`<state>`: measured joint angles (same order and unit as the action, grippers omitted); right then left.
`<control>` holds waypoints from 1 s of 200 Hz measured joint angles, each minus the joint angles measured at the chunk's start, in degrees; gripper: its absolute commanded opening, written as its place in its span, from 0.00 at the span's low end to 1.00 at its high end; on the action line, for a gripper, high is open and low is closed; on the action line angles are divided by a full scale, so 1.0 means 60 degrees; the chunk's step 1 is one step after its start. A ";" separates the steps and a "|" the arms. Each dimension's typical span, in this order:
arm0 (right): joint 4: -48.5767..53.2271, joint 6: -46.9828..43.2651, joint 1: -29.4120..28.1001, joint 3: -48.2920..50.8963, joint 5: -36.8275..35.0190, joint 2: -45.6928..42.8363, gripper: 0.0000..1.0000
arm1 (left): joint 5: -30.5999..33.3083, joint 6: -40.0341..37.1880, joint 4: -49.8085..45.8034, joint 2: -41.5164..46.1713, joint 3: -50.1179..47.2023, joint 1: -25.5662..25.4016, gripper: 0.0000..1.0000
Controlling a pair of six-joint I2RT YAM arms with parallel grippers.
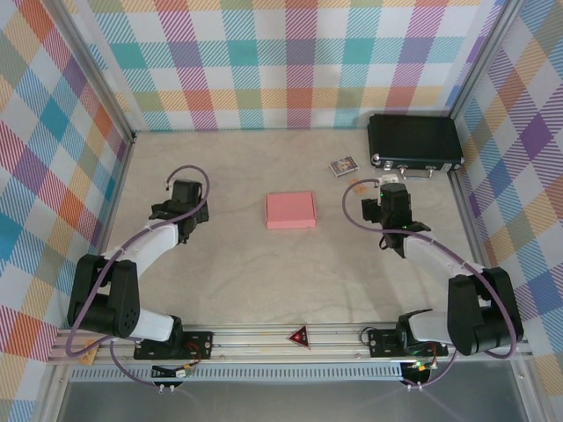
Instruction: Fold the paper box
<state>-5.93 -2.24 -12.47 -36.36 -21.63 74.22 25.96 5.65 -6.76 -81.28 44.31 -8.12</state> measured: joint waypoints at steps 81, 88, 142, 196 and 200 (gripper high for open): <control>-0.2102 0.0783 0.1767 0.1756 0.2743 -0.0080 0.90 | -0.3082 -0.0783 0.4069 -0.0663 -0.2051 0.0940 1.00; -0.2306 0.0834 0.1923 0.1810 0.2976 -0.0066 0.90 | -0.3235 -0.0885 0.4477 -0.0656 -0.2317 0.0940 1.00; -0.4462 0.1016 0.2612 0.2215 0.4404 0.0492 0.90 | -0.4379 -0.1202 0.6677 -0.0623 -0.2849 0.0969 1.00; -0.6033 0.0980 0.2776 0.2262 0.5231 0.1406 0.90 | -0.4750 -0.1209 0.8732 -0.1078 -0.3759 0.0969 1.00; -0.6127 0.0980 0.2776 0.2277 0.5238 0.1475 0.90 | -0.4750 -0.1209 0.8761 -0.1089 -0.3759 0.0969 1.00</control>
<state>-42.70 3.64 4.19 -22.70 9.80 83.07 -2.55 -1.61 45.80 -87.81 21.76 -2.31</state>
